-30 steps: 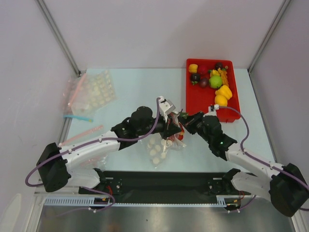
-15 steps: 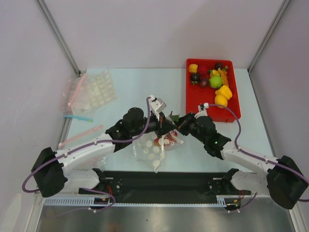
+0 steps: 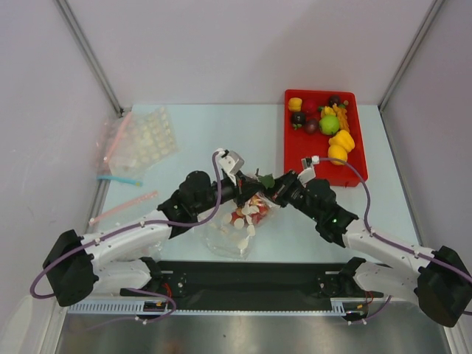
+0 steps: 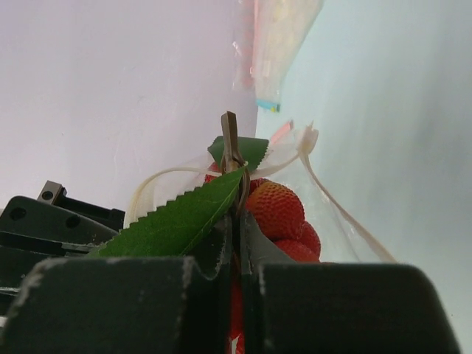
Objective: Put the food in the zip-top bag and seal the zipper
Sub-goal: Place the fake fruit in the zipper food storage bag.
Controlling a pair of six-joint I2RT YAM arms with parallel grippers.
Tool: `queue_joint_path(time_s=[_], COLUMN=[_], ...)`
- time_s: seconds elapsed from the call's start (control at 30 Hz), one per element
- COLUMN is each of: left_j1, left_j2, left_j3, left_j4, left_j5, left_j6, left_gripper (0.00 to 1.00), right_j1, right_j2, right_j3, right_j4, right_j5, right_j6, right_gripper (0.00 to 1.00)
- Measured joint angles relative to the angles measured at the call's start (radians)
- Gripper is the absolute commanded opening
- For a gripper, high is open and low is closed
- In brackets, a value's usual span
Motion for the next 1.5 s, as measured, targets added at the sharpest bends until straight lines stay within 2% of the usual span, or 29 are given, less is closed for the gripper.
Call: queue_joint_path(time_s=[0.23,0.47,0.63,0.8,0.97,1.23,1.37,1.5], left_j1=[0.001,0.002,0.002,0.002,0.004,0.004,0.004,0.004], left_j2=[-0.038,-0.167,-0.212,-0.215,-0.215,-0.216,-0.23,-0.233], left_j3=[-0.104,-0.246,-0.291,-0.31,-0.319,-0.319,-0.319,-0.319], left_j4=[0.117,0.28,0.357,0.365,0.364,0.389,0.42,0.452], left_j5=[-0.031,-0.106,-0.123,-0.13,-0.129,-0.096,-0.068,-0.05], left_j6=[0.042,0.061,0.063,0.062,0.062,0.062,0.063,0.064], left_gripper=[0.0,0.0,0.0,0.0,0.0,0.0,0.0,0.0], right_j1=[0.064,0.11,0.113,0.125,0.159,0.325,0.432,0.541], right_j2=[0.073,0.11,0.227,0.319,0.317,0.226,0.198,0.195], right_j3=[0.029,0.108,0.233,0.313,0.341,0.349,0.349,0.334], right_j4=[-0.006,-0.061,-0.179,-0.291,-0.388,-0.489,-0.467,-0.353], right_j5=[-0.012,0.031,0.103,0.173,0.3,0.699,0.884,1.046], right_j6=[-0.045,-0.222,-0.311,-0.343,-0.369,-0.461,-0.55,-0.703], right_gripper=[0.0,0.0,0.0,0.0,0.0,0.0,0.0,0.0])
